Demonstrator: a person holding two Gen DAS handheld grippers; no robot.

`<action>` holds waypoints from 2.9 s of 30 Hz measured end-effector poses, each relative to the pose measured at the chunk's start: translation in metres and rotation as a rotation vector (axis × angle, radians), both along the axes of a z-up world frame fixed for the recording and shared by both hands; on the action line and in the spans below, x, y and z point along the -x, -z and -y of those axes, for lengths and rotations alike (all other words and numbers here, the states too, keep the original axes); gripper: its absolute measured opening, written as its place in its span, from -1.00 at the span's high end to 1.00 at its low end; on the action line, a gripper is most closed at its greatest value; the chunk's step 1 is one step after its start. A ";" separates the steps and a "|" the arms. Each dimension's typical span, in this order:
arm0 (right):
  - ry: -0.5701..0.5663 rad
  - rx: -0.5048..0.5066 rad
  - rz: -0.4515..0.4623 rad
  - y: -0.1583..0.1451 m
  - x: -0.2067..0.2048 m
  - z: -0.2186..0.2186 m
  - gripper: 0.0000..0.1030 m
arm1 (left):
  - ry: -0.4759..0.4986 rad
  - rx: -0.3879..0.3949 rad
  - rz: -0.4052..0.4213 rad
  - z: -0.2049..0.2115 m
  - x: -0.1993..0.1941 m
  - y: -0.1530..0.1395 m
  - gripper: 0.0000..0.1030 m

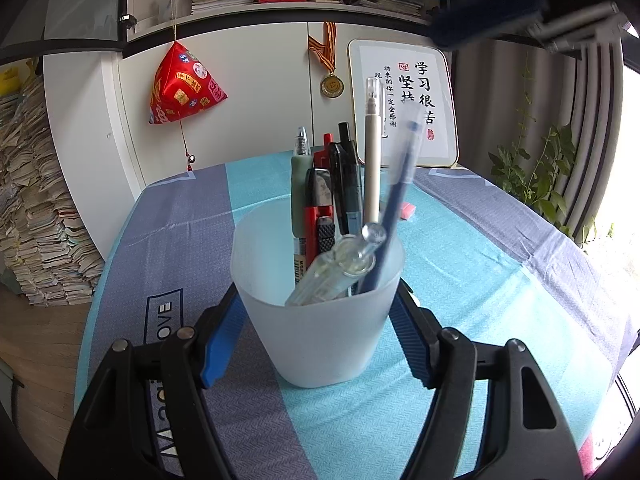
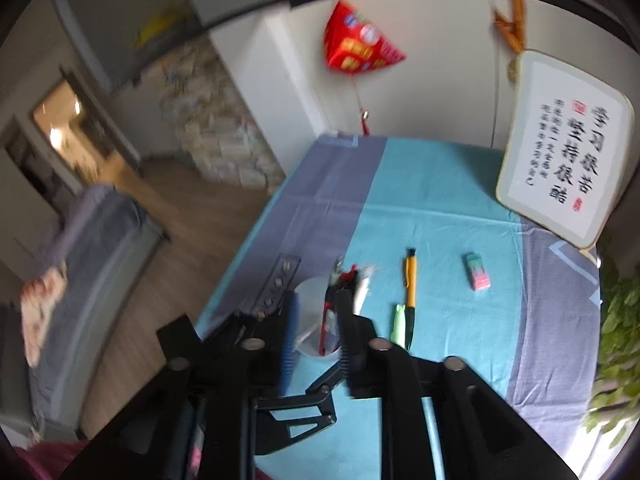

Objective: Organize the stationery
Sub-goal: 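Lower the blue pen into the cup and open the right gripper, then grasp the green highlighter with the right gripper, then drop the green highlighter into the cup and open the right gripper, then grasp the orange pencil with the right gripper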

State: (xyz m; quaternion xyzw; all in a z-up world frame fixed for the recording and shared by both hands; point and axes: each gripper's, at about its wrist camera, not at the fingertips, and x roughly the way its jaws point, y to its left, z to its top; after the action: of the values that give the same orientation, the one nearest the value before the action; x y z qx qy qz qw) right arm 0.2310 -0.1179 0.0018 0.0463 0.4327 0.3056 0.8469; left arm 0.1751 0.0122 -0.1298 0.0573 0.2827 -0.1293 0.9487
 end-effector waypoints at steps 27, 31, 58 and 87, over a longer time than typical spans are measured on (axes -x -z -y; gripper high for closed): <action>0.120 0.178 -0.024 0.163 -0.014 -0.003 0.70 | 0.001 0.004 -0.002 -0.002 -0.001 -0.001 -0.36; 0.121 0.149 -0.036 0.157 -0.011 0.004 0.69 | 0.001 0.004 -0.002 -0.002 -0.001 -0.001 -0.36; -0.105 0.212 0.017 0.052 0.023 -0.021 0.69 | 0.002 0.002 -0.001 -0.003 0.000 0.000 -0.36; 0.058 0.290 -0.023 0.148 -0.045 -0.005 0.54 | -0.001 0.009 -0.014 -0.006 -0.004 0.000 -0.34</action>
State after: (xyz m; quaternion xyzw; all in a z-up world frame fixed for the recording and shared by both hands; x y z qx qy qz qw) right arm 0.2756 -0.1132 -0.1464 -0.0606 0.4805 0.2145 0.8482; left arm 0.1788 0.0179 -0.1296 0.0522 0.2888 -0.1303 0.9471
